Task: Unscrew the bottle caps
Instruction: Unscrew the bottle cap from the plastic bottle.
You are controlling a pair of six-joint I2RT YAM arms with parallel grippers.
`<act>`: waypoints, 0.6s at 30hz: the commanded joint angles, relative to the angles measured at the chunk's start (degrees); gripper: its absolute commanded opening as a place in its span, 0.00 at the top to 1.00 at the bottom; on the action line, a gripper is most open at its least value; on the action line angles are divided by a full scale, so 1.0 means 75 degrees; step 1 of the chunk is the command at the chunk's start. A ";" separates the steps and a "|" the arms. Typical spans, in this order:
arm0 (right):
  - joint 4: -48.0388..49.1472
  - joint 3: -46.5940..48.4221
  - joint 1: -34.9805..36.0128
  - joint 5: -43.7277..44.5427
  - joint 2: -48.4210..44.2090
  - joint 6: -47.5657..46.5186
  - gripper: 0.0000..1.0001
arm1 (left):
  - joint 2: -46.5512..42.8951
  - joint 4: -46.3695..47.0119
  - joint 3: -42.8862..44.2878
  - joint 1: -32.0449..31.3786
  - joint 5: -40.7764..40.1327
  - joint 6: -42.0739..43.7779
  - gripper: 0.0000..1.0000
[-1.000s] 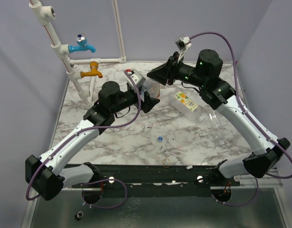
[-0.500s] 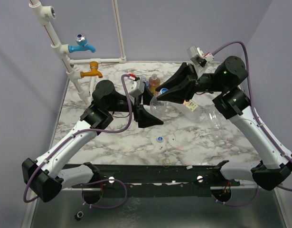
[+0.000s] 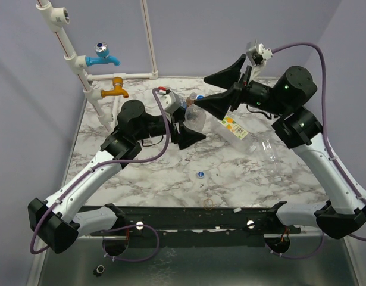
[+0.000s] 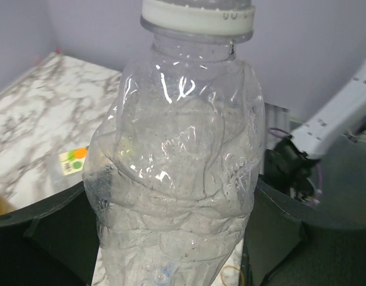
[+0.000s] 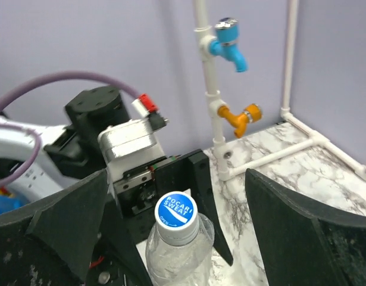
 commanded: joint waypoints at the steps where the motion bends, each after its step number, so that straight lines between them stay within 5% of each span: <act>1: -0.0692 0.0372 0.0017 0.1513 0.0632 0.0551 0.03 | 0.0102 -0.0290 -0.0070 0.0026 -0.2620 0.0654 1.00; 7: -0.0801 0.0497 0.0018 0.2057 0.0979 0.0675 0.14 | 0.0114 -0.0350 -0.0154 0.0026 -0.3475 0.0877 1.00; 18: -0.0478 0.0411 0.0018 0.1808 0.1246 0.0974 0.40 | 0.0170 -0.0326 -0.0201 0.0026 -0.3394 0.0753 1.00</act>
